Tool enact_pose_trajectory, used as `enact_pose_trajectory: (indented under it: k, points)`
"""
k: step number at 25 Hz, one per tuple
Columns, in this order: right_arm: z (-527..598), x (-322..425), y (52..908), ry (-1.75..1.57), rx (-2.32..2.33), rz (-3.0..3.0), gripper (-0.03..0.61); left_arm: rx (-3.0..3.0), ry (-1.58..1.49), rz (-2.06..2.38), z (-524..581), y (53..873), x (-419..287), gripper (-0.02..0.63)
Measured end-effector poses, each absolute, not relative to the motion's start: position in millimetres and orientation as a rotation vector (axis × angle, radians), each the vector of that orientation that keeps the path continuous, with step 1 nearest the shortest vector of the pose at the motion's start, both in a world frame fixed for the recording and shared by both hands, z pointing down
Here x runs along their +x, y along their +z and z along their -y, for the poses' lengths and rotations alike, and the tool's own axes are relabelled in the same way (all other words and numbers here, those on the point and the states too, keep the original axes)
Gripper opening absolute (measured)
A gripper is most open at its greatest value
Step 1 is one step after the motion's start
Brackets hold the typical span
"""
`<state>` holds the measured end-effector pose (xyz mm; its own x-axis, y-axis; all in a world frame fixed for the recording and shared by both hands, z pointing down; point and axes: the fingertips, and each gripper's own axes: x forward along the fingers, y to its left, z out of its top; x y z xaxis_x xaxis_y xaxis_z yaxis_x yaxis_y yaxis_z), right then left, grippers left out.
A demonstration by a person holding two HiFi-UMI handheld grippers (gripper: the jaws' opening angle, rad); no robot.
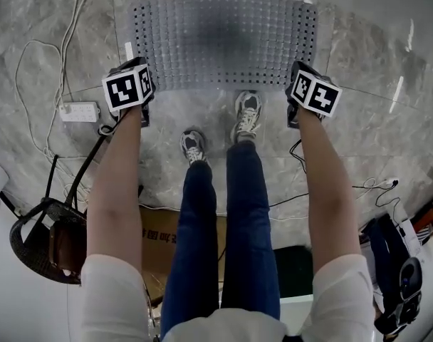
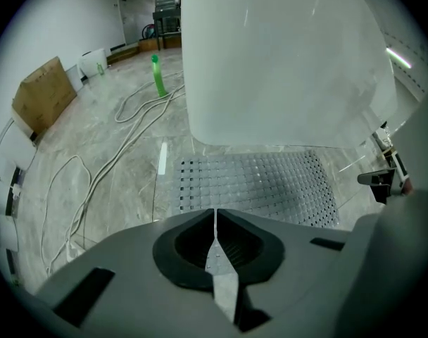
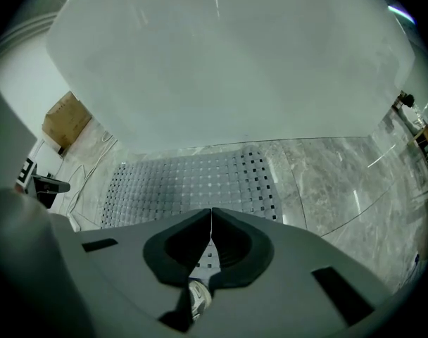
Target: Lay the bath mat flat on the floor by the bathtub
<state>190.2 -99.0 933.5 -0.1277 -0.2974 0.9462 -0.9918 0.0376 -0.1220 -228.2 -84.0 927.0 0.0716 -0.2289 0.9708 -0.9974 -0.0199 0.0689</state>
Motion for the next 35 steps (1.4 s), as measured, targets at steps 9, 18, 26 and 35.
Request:
enact_pose_trajectory:
  k: [9,18,26,35]
  points:
    - [94,155,861,1.136,1.370,1.601,0.031,1.488,1.010,1.314,74,861,-226,0.040]
    - [81,124,768,1.140,1.418,1.704,0.031,1.641,0.932,1.308,73,772,-215,0.040]
    - [84,111,681,1.114,1.493,1.766,0.029,1.757,0.880,1.321,78,688,-210,0.040]
    - [62,92,582,1.149,1.540,1.838,0.029,1.828,0.788,1.327,69,585,-202,0.040]
